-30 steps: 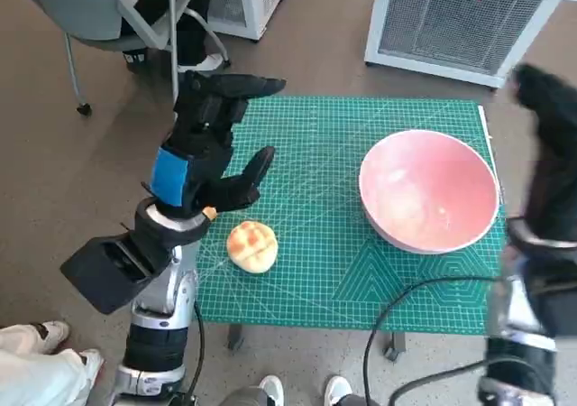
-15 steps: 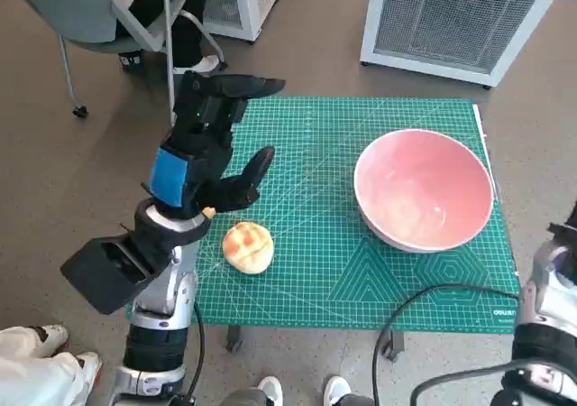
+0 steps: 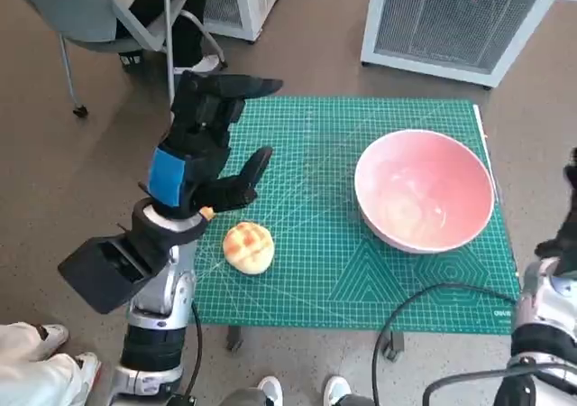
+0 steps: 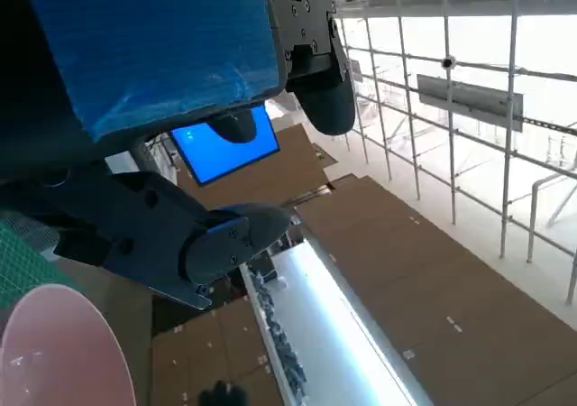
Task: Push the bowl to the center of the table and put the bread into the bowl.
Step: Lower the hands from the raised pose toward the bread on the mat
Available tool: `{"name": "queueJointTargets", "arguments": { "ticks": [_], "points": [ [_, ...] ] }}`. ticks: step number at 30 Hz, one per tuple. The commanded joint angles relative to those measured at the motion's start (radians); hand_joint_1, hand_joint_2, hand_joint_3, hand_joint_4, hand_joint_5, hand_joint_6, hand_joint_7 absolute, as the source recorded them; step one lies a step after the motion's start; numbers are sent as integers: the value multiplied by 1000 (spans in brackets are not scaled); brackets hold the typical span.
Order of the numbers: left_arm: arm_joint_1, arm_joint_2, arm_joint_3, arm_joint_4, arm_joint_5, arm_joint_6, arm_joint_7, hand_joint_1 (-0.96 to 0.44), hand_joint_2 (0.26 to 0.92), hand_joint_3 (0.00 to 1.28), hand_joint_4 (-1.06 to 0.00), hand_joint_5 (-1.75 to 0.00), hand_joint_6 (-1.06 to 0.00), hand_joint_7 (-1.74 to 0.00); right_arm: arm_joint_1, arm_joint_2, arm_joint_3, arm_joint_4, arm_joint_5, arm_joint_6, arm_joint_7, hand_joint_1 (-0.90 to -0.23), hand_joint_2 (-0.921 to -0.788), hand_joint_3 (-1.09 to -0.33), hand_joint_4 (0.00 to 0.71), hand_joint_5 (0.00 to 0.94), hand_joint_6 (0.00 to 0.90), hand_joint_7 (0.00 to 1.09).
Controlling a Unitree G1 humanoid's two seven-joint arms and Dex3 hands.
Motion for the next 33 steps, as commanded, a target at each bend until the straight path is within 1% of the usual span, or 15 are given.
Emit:
{"name": "queueJointTargets", "arguments": {
  "ticks": [1,5,6,10,14,19,27,33],
  "points": [
    [1,7,5,-14,-10,-3,-6,-239,682,782,1,-1076,1,-1209,2,38,12,43,6,58,19,-329,-921,-554,406,11,208,482],
    [3,9,6,-19,-11,-3,-7,-240,681,781,1,-1077,1,-1210,0,60,31,56,-9,81,15,-334,-921,-554,414,14,214,487],
    [5,9,7,-21,-10,-3,-7,-240,681,781,1,-1077,1,-1210,-3,67,35,59,-10,89,21,-331,-921,-541,422,17,222,490],
    [11,13,8,-32,-9,-2,-7,-242,681,779,1,-1079,1,-1211,-19,92,47,69,-8,119,40,-321,-921,-542,414,7,210,483],
    [16,20,14,-38,-11,2,-7,-243,681,776,1,-1081,1,-1212,-38,123,49,71,3,143,65,-315,-921,-553,415,6,209,485],
    [26,26,21,-47,-15,4,-7,-242,683,772,1,-1085,1,-1212,-62,152,61,73,-6,156,70,-314,-921,-559,419,7,209,492],
    [51,38,30,-75,-4,6,5,-251,686,757,1,-1086,1,-1211,-95,182,88,79,-19,173,74,-303,-921,-549,411,2,209,503],
    [73,46,37,-103,7,13,24,-255,702,722,1,-1084,1,-1209,-116,202,96,82,-12,185,86,-300,-921,-550,418,5,209,509]
  ]
}}
